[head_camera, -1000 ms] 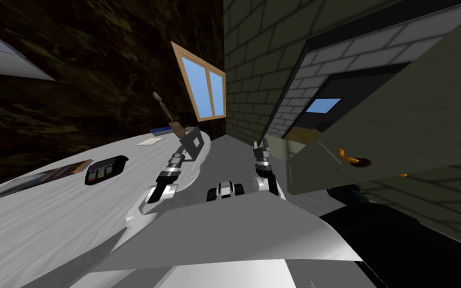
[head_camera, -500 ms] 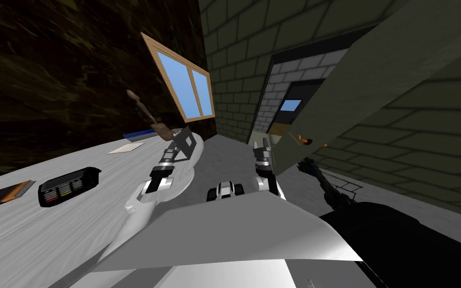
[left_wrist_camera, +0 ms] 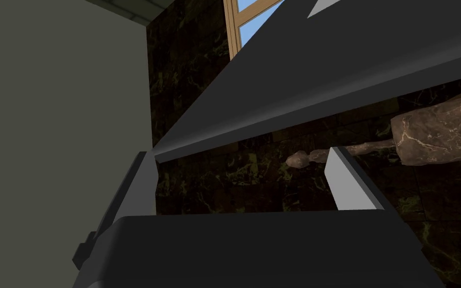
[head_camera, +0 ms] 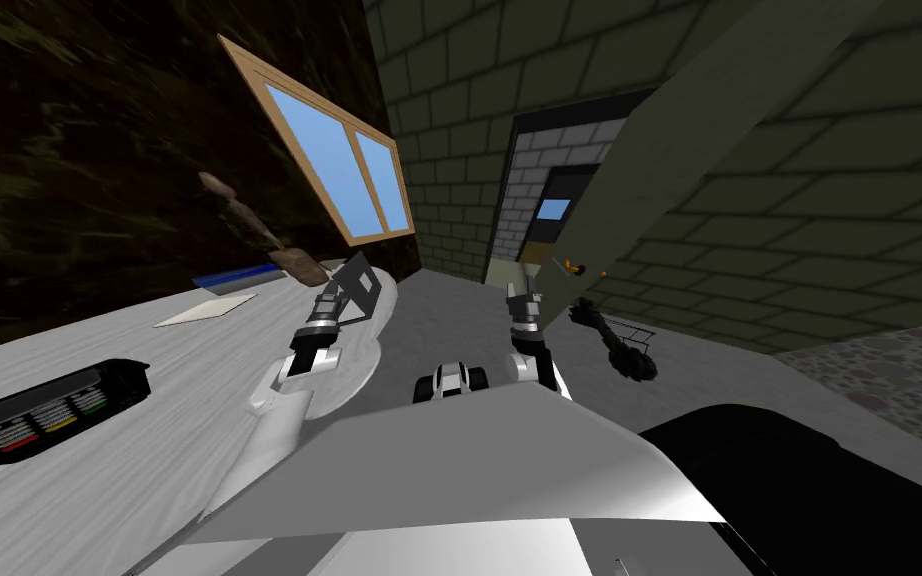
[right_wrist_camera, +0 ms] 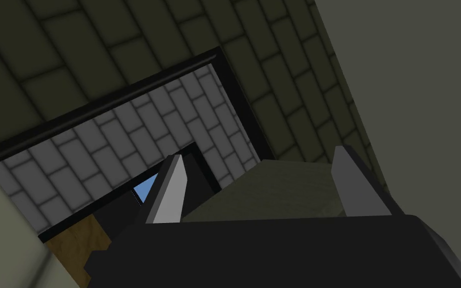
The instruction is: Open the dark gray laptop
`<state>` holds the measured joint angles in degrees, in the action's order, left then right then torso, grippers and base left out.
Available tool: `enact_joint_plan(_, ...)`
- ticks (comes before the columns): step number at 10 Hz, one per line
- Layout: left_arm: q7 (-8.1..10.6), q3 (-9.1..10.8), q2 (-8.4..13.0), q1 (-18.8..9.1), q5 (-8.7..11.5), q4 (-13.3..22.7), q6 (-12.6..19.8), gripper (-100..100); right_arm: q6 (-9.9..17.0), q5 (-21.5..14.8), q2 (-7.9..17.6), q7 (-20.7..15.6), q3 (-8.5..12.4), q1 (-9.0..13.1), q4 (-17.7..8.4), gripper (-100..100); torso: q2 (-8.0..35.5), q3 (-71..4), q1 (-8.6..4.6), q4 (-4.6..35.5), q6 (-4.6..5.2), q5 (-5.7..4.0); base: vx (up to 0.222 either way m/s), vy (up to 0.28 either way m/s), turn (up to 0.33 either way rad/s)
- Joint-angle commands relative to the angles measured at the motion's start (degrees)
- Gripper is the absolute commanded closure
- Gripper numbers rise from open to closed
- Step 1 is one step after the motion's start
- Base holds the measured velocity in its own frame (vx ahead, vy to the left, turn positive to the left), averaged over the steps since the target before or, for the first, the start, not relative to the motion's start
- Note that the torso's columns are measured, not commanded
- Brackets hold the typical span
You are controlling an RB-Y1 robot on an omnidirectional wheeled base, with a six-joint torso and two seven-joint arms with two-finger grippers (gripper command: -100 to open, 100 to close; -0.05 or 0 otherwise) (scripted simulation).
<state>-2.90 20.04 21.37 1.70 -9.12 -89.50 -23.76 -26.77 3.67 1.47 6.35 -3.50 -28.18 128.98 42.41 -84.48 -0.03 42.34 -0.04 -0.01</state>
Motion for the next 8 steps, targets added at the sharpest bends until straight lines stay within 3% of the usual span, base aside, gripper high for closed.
enact_joint_plan(1, -1.9, 3.52, -0.52, -3.71, -0.34, 4.68, 0.34, -100, 0.0, 0.0, 0.0, 0.0, -0.01, 0.02, 0.0, 0, 0.09, 0.03, 0.0, 0.01, 0.07, 0.0, -0.161, 0.014, -0.288)
enact_joint_plan(2, -1.9, 3.52, -0.52, -3.71, -0.34, 4.89, 0.34, -100, 0.0, 0.0, 0.0, 0.0, 0.0, 0.0, 0.0, 0, -0.13, -0.07, 0.0, -0.04, 0.03, 0.01, -0.058, 0.002, -0.042)
enact_joint_plan(3, -3.3, 6.16, -0.7, -6.43, -0.54, 7.09, 0.76, -100, 0.0, 0.0, 0.0, 0.0, 0.0, -0.02, 0.0, 0, -0.45, -0.28, 0.03, -0.14, -0.02, 0.01, -0.114, 0.011, -0.357)
enact_joint_plan(4, -3.3, 6.47, -0.7, -6.72, -0.54, 8.46, 0.76, -100, 0.0, 0.0, 0.0, 0.0, 0.0, 0.01, 0.0, 0, -0.27, -0.2, 0.04, -0.11, 0.13, 0.02, -0.109, 0.01, -0.253)
enact_joint_plan(5, -4.71, 8.81, -0.87, -9.25, -0.75, 10.39, 1.19, -100, 0.0, 0.0, 0.0, 0.0, 0.0, -0.01, 0.0, 0, -0.2, -0.13, 0.05, -0.08, 0.02, 0.03, -0.174, -0.022, -0.383)
enact_joint_plan(8, -6.12, 12.39, -1.04, -12.75, -0.96, 14.8, 1.61, -100, 0.0, 0.0, 0.0, 0.0, 0.0, 0.01, 0.0, 0, -0.05, -0.05, 0.12, -0.03, 0.09, 0.04, -0.171, 0.012, -0.295)
